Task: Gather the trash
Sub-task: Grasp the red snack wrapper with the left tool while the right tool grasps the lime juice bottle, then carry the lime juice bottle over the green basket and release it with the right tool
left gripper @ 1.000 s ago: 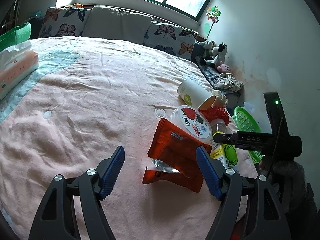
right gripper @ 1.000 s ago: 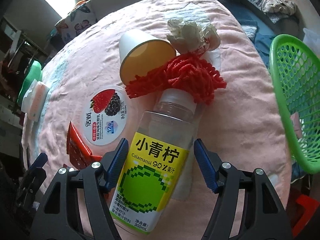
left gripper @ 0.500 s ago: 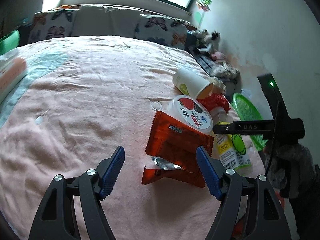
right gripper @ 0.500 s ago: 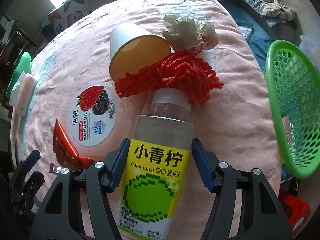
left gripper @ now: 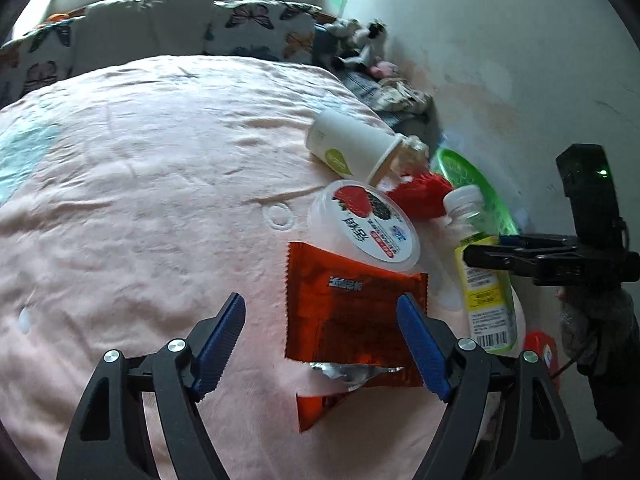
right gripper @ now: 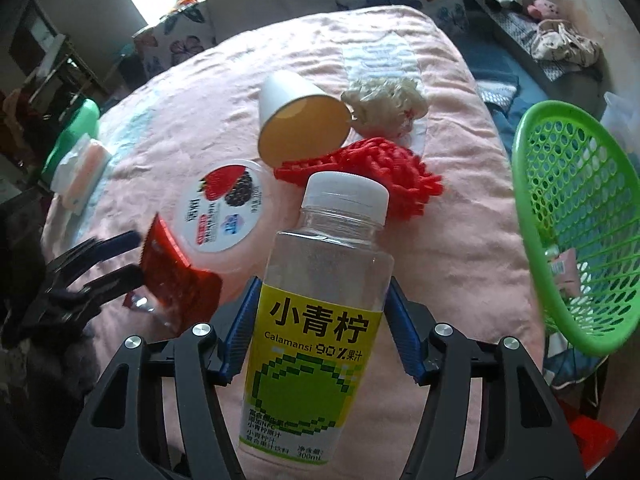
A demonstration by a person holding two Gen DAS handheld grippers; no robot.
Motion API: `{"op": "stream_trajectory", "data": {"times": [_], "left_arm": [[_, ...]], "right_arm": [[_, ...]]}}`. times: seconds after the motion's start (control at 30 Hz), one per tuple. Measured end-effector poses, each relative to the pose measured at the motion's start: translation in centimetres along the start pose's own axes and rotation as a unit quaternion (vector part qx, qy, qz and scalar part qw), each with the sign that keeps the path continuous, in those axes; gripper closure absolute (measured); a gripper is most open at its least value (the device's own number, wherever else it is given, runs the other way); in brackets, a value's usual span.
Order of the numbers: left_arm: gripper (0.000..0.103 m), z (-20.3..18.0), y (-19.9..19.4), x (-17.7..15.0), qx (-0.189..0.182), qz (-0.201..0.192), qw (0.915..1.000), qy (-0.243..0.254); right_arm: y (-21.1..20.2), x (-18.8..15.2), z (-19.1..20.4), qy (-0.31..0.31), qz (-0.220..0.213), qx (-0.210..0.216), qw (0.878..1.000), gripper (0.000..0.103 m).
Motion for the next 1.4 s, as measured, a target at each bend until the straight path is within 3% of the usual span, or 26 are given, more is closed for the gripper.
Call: {"op": "stream_trajectory", "data": {"times": [0.2,0.53,0.73,0.87,0.97,1.23,1.4], "left_arm": [[0.028,0.3,0.3,0.4,-0.045,0.006,0.9989,0.009],[0.031,-0.8,1.6,0.5,-0.06,0.019,0.9973,0.038],[0.054,-1.8,1.8,-0.1,-0.046,0.017,0.9977,0.048],[0.076,-2.2,1.7,-0.9,-0.026,0.018,0.9983,0.048],[0.083,-2.6,1.3,-1.5,-0.008,0.013,0.9988,0.046],[0.085,-3.9,-2.1,-2.5,0.004,-0.022,0.9993,0.032],[0.085,-5.5,-4.9,-1.5,-0.003,-0.052,0.9983,0.027]], "right_arm": [[-2.9,-1.4,-0.2,-0.012,-0.037,0.005,0.999,0.043],[-5.9,-3.9,-0.4,-0.032,-0.084,-0.012,0.996,0.044],[-6.3,-4.3,-0.1,-0.036,-0.09,-0.012,0.995,0.044],[-6.4,-4.4,-0.2,-0.036,-0.094,-0.007,0.995,0.044],[-6.6,-4.7,-0.6,-0.032,-0.099,-0.004,0.995,0.044],[-7.8,-5.2,-2.0,-0.024,-0.12,-0.002,0.992,0.044],[-9.0,-5.1,-4.0,-0.014,-0.138,-0.011,0.99,0.044]]}}
Point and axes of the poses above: each gripper's, at about its wrist camera, not at the fingertips, and y roughly the way its jaws point, z to its left, x to its top, the point moved 4 cm from there along y, roughly the way its jaws point, and after that the axes turned 12 degrees about z, right-handed, at the moved point
